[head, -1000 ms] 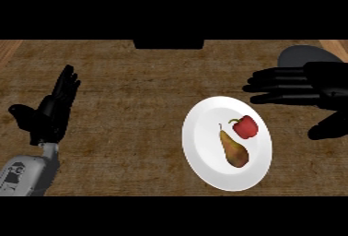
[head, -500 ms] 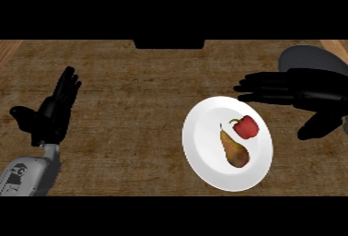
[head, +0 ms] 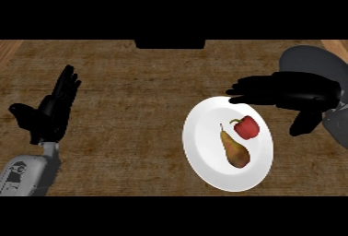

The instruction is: Pick the bell pepper from the plate and place it in the pan

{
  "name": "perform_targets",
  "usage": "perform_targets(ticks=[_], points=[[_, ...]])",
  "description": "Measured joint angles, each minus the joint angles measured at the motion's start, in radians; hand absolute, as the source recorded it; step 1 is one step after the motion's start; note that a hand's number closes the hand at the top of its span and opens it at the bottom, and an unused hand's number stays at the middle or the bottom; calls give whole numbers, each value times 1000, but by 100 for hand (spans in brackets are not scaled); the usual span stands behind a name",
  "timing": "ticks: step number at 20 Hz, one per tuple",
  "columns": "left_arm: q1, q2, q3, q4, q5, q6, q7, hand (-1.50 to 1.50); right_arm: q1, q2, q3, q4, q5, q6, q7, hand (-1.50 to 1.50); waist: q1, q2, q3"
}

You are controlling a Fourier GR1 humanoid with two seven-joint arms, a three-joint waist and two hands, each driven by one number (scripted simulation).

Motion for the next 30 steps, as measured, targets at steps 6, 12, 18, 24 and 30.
perform_targets(ticks=[6, 12, 18, 24, 30], points=[[2, -12, 12, -6, -20, -5, 12, 0, 12, 38, 33, 0, 90, -15, -4, -150, -4, -1, 0], [2, -29, 22, -26, -38, -9, 31, 0, 33, 87, 50, -7, 210, -38, 15, -150, -7, -2, 0], [9, -34, 43, -32, -50, -27, 28, 0, 54, 129, 48, 10, 353, -63, 26, -150, -7, -2, 0], [-5, -68, 44, -15, -80, -25, 30, 0, 92, 171, 26, 14, 461, -57, 20, -150, -9, -2, 0], [6, -71, 71, -9, -87, -54, 16, 0, 114, 221, 5, 30, 560, -65, 11, -150, -8, -2, 0]])
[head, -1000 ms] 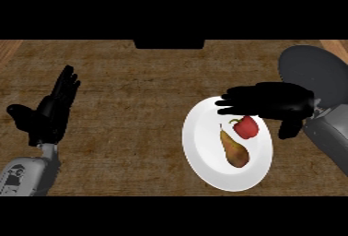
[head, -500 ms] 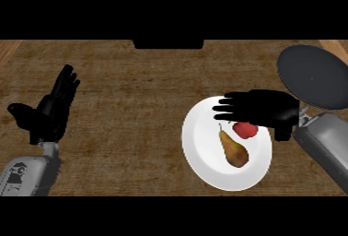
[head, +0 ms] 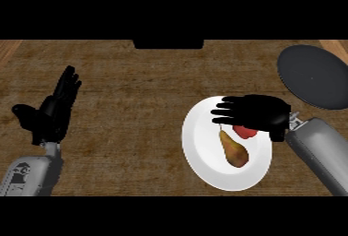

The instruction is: Pick the bell pepper from the plate and place it in the pan

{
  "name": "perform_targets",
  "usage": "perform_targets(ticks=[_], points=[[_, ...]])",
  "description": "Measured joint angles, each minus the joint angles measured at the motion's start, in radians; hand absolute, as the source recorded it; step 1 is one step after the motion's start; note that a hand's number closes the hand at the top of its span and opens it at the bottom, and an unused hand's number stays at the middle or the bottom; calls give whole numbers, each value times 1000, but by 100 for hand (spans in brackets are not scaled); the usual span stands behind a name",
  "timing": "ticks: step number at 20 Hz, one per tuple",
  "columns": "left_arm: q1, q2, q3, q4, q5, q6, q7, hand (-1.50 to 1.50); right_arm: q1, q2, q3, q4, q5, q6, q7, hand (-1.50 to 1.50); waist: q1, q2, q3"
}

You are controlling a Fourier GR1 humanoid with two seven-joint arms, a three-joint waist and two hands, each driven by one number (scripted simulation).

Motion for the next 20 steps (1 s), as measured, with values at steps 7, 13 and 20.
perform_targets(ticks=[7, 13, 20], points=[[2, -3, 20, -39, -5, -21, 36, 0, -10, 61, -23, 76, 113, -11, -19, -150, 2, 0, 0], [3, -22, 25, -21, -26, -24, 18, 0, -12, 107, -21, 164, 187, -46, -68, 150, 2, 1, 0], [5, -29, 44, 2, -34, -39, -9, 0, -14, 128, -26, 181, 237, -110, -149, 150, 2, -2, -1]])
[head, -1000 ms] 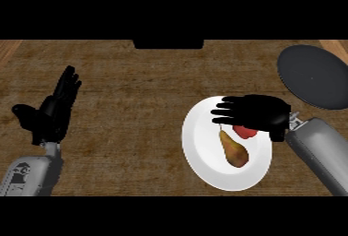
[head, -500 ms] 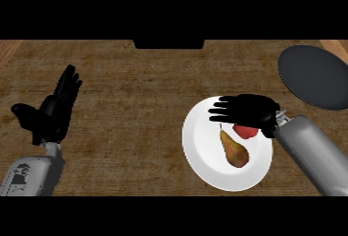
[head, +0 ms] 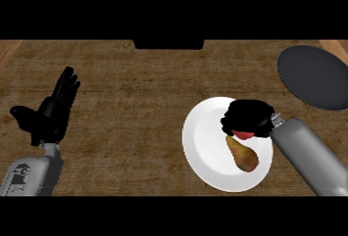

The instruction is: Pick the bell pepper from the plate and place it in the pan

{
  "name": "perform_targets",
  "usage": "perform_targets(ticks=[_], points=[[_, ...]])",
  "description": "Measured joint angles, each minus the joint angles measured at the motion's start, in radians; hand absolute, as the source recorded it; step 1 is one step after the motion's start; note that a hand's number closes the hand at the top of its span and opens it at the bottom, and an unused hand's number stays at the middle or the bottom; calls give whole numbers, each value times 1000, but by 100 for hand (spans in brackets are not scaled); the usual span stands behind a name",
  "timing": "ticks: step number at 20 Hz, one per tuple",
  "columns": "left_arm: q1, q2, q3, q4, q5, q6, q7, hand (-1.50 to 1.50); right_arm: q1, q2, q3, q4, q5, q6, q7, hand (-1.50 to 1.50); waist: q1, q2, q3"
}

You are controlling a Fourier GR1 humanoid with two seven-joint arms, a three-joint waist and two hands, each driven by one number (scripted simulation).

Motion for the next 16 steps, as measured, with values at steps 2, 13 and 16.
perform_targets(ticks=[2, 13, 16], points=[[-13, -3, 7, 9, 0, -4, 3, 0, -6, 15, -13, 27, 16, -21, -17, 150, 0, 0, 0], [25, 14, 35, -7, 6, 4, 20, 0, 96, 276, -403, 32, -128, 171, 660, 150, -62, -22, -5], [26, 14, 36, -8, 2, 6, 16, 0, 91, 352, -474, -72, -136, 109, 830, 150, -60, -21, -3]])
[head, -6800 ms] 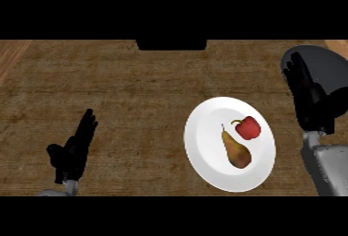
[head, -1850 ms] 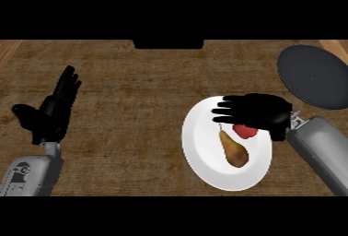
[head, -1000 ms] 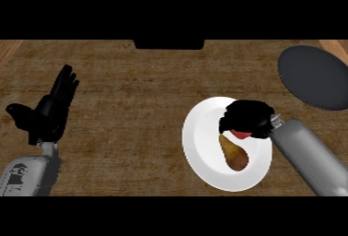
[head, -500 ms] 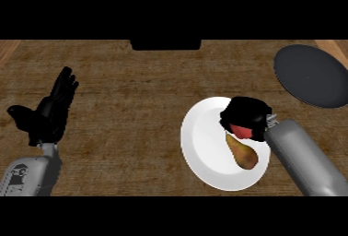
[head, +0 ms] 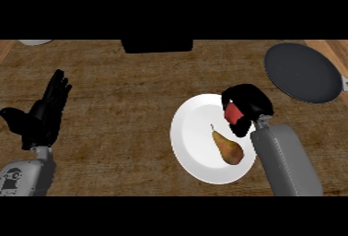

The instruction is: Pick the bell pepper from the plate and place it in the pan

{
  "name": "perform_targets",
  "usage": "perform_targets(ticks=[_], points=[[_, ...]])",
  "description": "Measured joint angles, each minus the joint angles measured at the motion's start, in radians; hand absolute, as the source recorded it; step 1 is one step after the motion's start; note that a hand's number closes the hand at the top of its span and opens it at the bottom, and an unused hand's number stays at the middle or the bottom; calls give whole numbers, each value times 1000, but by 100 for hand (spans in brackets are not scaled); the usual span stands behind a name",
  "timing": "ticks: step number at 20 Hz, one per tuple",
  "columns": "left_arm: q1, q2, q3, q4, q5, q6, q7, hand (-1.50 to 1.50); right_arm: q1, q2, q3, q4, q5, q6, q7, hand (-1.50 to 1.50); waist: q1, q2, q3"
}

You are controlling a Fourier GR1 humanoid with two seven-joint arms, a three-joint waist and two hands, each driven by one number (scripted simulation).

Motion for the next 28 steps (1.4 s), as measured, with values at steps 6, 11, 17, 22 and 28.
perform_targets(ticks=[6, 11, 17, 22, 28], points=[[-2, -9, -18, -23, -11, 5, 20, 0, 2, 59, -17, -296, -42, -66, 257, 150, 19, 4, 2], [-7, -13, -17, -24, -5, -8, 14, 0, -2, 65, -66, -490, -68, -59, 392, 150, 36, 13, 3], [-24, -21, -21, -19, -8, -14, 12, 0, -60, 45, -248, -491, -201, -131, 401, 150, 50, 21, 4], [-29, -27, -26, -18, -14, -18, 16, 0, -126, -69, -426, -335, -324, -189, 321, 150, 59, 25, 4], [-40, -30, -26, -27, -13, -23, 22, 0, -167, -258, -540, -17, -343, -313, 131, 150, 72, 30, 5]])
